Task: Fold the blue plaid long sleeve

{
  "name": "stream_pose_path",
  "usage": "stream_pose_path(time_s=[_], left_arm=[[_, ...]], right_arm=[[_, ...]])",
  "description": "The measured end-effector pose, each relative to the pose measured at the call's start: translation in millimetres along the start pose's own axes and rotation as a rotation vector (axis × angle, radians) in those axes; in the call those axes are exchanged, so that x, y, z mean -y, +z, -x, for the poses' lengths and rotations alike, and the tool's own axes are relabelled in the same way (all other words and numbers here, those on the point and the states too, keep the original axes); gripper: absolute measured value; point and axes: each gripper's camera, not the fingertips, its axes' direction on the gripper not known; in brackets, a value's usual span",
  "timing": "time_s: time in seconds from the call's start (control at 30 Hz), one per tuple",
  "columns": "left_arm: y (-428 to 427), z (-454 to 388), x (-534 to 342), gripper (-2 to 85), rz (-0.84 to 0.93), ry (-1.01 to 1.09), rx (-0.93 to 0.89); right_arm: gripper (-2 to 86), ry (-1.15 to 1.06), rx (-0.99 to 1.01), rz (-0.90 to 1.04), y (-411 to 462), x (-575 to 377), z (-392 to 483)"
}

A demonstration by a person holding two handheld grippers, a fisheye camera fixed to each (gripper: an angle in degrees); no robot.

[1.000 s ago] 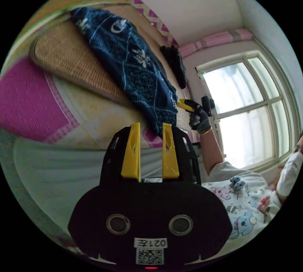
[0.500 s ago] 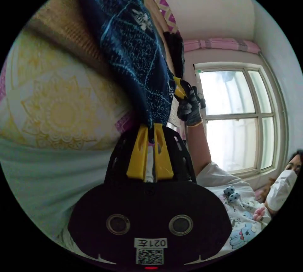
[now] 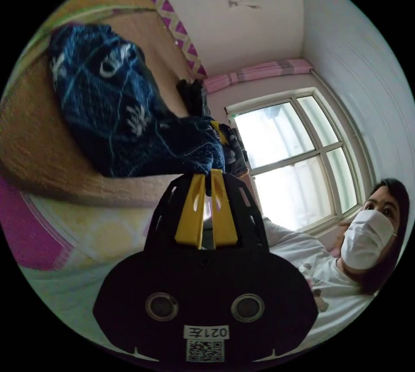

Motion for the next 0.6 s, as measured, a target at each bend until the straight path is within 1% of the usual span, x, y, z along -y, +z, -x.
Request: stream_pose_path(time_s=[0.17, 0.27, 0.33, 0.4, 0.47, 0.53, 0.6], left_arm=[[-55, 44, 66, -0.9, -0.127, -0.114, 0.080], [-80, 90, 96, -0.9, -0.219, -0.232, 0.103], [-91, 119, 113, -0.9, -0.285, -0.293, 0.097], [-98, 154, 129, -0.9, -0.331, -0.379, 0.074], [-102, 168, 134, -0.9, -0.336, -0.418, 0.040], [-109, 170, 132, -0.8, -0.366, -0.407, 0.000], [-130, 164, 121, -0.8, -0.456, -0.390, 0.005]], right_arm=[[2.4, 0.019, -0.091, 0.105, 94, 129, 7], [3.7, 0.045, -0.174, 0.143, 149, 185, -11], [4.8, 0.073, -0.192, 0.126, 171, 207, -27], [5.9, 0.124, -0.174, 0.099, 188, 219, -46], [8.6, 0.165, -0.076, 0.083, 196, 225, -66], [11.1, 0.152, -0.006, 0.066, 188, 225, -69], [12.6, 0.126, -0.008, 0.032, 171, 220, -65]])
